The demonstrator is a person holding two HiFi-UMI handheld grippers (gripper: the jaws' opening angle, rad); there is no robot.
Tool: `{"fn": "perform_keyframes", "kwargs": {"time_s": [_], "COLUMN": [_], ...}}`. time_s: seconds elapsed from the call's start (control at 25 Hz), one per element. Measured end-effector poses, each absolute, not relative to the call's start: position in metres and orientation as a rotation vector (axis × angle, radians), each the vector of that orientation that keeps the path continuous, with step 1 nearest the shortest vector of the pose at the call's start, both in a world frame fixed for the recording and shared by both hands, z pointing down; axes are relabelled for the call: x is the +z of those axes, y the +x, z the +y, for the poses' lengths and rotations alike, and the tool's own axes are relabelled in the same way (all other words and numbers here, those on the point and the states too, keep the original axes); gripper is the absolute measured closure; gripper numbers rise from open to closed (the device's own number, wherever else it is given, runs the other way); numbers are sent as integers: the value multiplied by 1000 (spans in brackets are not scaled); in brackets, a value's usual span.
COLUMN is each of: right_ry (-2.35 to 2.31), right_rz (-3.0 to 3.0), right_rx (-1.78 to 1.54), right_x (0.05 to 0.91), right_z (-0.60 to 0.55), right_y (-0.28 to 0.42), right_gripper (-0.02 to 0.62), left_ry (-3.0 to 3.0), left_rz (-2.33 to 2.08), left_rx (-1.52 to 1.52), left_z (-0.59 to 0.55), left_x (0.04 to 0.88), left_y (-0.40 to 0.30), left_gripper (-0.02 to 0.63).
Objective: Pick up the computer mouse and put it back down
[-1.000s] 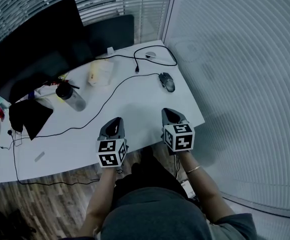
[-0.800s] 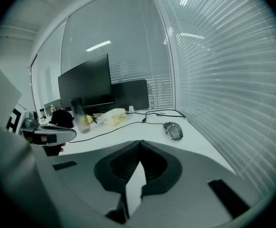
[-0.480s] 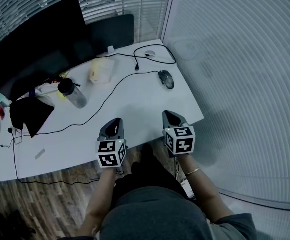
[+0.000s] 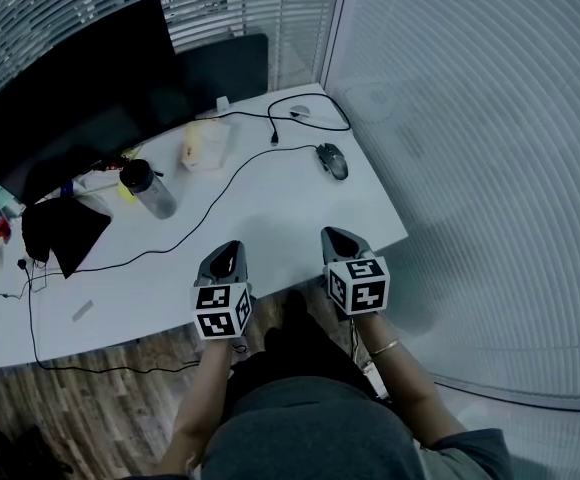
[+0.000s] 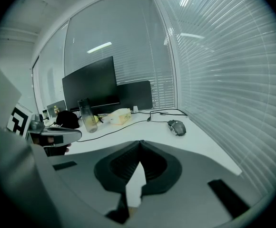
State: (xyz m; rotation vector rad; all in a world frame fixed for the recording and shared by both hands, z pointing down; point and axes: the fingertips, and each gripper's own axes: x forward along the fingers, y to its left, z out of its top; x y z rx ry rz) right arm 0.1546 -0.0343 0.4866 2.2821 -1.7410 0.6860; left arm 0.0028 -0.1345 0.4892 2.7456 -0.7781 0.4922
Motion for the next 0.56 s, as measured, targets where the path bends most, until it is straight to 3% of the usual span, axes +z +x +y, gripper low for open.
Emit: {"fn": "perform_keyframes", "kwargs": {"time_s": [0.56], "right_ry": [2293], "right_rz": [-1750], "right_rx": [699], "right_x": [487], "right_z": [-31], "right_y": [144], "right_gripper": [592], "left_ry": [2737], "left_rz": [-780], "left_rx": [483], "left_z": [-134], "left_x": [491], "left_y": [-5], "left_gripper": [574]}}
